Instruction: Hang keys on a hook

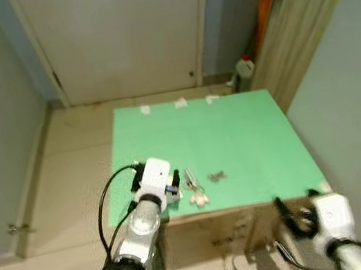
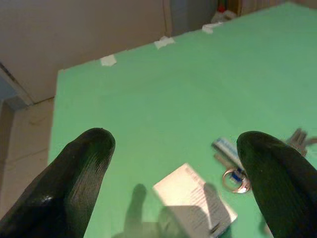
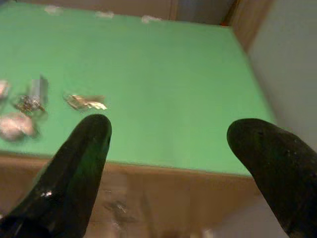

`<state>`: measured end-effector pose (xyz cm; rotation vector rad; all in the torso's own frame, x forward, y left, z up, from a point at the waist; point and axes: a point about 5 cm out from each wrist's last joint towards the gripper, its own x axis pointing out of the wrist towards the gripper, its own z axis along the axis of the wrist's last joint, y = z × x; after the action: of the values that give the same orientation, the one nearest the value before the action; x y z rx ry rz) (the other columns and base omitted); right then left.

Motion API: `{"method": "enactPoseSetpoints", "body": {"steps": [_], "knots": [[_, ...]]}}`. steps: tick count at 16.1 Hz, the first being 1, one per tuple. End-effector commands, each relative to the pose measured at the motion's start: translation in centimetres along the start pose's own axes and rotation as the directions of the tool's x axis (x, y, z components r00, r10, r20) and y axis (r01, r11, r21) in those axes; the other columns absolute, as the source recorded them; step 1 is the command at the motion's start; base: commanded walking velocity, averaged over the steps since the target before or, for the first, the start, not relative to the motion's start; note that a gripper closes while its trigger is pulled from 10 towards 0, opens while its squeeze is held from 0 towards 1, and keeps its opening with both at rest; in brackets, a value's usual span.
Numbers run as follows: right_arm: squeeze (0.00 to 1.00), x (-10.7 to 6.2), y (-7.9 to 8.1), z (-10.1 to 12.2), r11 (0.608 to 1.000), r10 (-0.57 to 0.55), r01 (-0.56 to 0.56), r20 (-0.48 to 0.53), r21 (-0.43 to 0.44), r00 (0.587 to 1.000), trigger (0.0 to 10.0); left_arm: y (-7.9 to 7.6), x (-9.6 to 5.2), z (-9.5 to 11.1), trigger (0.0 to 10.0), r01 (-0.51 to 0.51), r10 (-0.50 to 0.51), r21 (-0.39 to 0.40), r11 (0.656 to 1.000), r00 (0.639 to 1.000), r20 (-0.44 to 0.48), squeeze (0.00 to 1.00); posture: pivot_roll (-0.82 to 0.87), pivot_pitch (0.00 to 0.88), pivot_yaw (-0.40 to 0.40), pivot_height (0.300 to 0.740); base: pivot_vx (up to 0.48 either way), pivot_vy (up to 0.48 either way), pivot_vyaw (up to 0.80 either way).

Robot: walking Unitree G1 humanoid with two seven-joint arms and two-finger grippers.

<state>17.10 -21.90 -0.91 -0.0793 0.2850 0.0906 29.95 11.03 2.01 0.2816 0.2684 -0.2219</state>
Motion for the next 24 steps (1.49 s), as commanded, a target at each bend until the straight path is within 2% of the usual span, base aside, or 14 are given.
{"method": "enactPoseSetpoints", "body": {"steps": [1,2,4,9,12,14,17,21,24], "knots": [[0.00,-0.4,-0.9,0.8,1.000,-0.015,0.015,0.014,-0.014,1.000,10.0,-0.2,0.0,-0.2,10.0,-0.021,0.021,-0.007,1.000,1.000,-0.009,0.00,-0.28,0.167,-0.125,0.740,0.000,0.000,0.00],[0.00,-0.4,-0.9,0.8,1.000,-0.015,0.015,0.014,-0.014,1.000,10.0,-0.2,0.0,-0.2,10.0,-0.021,0.021,-0.007,1.000,1.000,-0.009,0.00,-0.28,0.167,-0.125,0.740,0.000,0.000,0.00],[0.00,-4.0,-2.7,1.8,1.000,-0.007,0.007,-0.025,0.002,1.000,10.0,0.2,-0.2,-1.0,10.0,-0.143,0.143,-0.004,0.990,0.989,-0.037,0.00,-0.35,0.218,-0.176,0.740,0.000,0.000,0.00],[0.00,-6.2,-3.4,2.9,1.000,0.013,-0.013,-0.077,0.001,0.997,10.0,0.2,-0.6,-1.8,10.0,-0.290,0.293,0.045,0.956,0.954,-0.069,0.00,-0.38,0.222,-0.204,0.740,0.000,0.000,0.00],[0.00,-6.8,-3.7,3.5,1.000,0.026,-0.026,-0.107,0.001,0.994,10.0,-0.6,-0.5,-1.7,10.0,-0.281,0.280,0.006,0.960,0.956,-0.087,0.00,-0.39,0.229,-0.210,0.740,0.000,0.000,0.00],[0.00,-7.0,-2.8,4.4,0.999,0.046,-0.046,-0.119,0.003,0.992,10.0,-1.3,-0.6,-2.0,10.0,-0.290,0.285,-0.028,0.957,0.952,-0.113,0.00,-0.39,0.237,-0.210,0.740,0.000,0.000,0.00],[0.00,-7.0,-2.2,4.7,0.999,0.049,-0.048,-0.122,0.012,0.991,10.0,-2.4,-1.0,-2.1,10.0,-0.291,0.288,-0.017,0.956,0.952,-0.102,0.00,-0.39,0.245,-0.203,0.740,0.000,0.000,0.00],[0.00,-7.1,-1.3,5.4,0.998,0.055,-0.052,-0.135,0.026,0.989,10.0,-2.4,-1.4,-2.7,10.0,-0.314,0.314,0.018,0.949,0.942,-0.121,0.00,-0.38,0.265,-0.194,0.740,0.000,0.000,0.00],[0.00,-7.0,-1.2,5.5,0.998,0.053,-0.049,-0.148,0.031,0.988,10.0,-2.6,-1.6,-3.1,10.0,-0.315,0.312,0.000,0.949,0.938,-0.148,0.00,-0.39,0.265,-0.192,0.740,0.000,0.000,0.00]]}}
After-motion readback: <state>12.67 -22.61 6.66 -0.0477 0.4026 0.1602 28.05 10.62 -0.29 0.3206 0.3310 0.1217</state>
